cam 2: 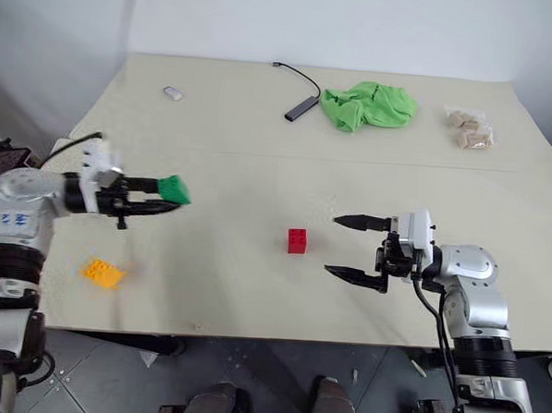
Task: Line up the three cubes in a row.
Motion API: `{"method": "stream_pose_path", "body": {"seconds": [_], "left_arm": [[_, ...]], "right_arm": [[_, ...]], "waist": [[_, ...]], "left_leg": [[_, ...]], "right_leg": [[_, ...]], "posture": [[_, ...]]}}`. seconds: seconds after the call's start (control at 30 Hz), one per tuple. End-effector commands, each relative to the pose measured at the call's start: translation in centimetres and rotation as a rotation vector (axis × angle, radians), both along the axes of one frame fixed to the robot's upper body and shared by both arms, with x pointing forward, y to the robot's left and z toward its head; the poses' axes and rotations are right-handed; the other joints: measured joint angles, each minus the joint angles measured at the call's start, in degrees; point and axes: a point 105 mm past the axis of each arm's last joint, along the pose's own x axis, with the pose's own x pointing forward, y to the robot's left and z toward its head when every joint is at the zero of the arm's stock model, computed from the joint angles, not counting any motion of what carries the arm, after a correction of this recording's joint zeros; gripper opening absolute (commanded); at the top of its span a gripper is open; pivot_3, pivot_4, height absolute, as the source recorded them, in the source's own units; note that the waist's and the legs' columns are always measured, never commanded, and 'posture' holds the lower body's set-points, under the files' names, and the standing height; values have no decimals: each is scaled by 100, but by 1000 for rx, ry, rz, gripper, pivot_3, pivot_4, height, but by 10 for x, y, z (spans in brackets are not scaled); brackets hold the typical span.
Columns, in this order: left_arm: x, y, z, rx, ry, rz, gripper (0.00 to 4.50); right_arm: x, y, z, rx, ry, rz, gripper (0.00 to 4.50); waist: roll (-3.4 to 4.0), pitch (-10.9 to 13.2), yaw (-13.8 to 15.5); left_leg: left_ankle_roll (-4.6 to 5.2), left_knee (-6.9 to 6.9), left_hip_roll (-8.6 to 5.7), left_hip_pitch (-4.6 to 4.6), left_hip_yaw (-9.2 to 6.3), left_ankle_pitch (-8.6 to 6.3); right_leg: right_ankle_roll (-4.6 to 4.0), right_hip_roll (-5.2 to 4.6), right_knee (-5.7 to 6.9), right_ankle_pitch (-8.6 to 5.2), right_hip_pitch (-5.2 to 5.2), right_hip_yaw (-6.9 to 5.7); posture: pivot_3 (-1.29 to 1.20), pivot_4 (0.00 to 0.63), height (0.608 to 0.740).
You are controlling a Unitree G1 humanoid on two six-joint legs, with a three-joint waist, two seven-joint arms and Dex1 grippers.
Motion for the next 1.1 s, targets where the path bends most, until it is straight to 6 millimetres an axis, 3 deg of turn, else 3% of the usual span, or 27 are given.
{"method": "stream_pose_path", "body": {"seconds": [0.03, 0.13, 0.3, 0.67, 0.83, 0.97, 1.1], "left_arm": [[-10, -40, -12, 118, 65, -144, 1479], [-14, -63, -36, 182, 147, -170, 1479], [-10, -73, -58, 225, 130, -122, 1479], [11, -75, -54, 210, 57, -42, 1479], [21, -72, -33, 124, 1, 3, 3093], [3, -59, -9, 75, -13, -90, 4364], [-23, -31, 15, 61, -31, -179, 4440]], "right_arm": [[3, -16, 8, -25, -42, -44, 4500], [-1, -17, 7, -20, -39, -46, 4500], [-11, -14, 2, -3, -50, -67, 4500], [-22, -11, -6, 11, 1, -57, 4500], [-24, -8, -9, 10, 19, -38, 4500], [-24, -4, -8, 13, 31, -6, 4500], [-21, 0, -5, 17, 31, 30, 4500]], "waist": [[0, 0, -23], [0, 0, -34], [0, 0, -65], [0, 0, 71], [0, 1, 70], [0, 0, 59], [3, 1, 5]], "left_leg": [[0, -1, 0, 0, 2, 0], [0, -1, 0, 0, 2, 0], [0, -3, 1, -2, 0, 0], [7, 16, 0, -3, 1, 0], [8, 15, 0, -3, 0, -1], [8, 15, 0, -5, 0, -1], [7, 7, 2, -2, 1, 0]], "right_leg": [[0, 0, -1, 0, -1, 1], [0, 0, -4, 0, 0, 2], [0, 0, -4, 0, -1, 2], [0, -1, -8, 0, 7, 7], [0, -1, -7, 0, 6, 6], [0, -1, -7, 0, 6, 5], [0, 0, -5, 0, 1, 6]], "posture": [[0, 150, 740], [0, 150, 740], [0, 150, 740], [0, 150, 740], [0, 150, 740], [0, 150, 740], [0, 150, 740]]}}
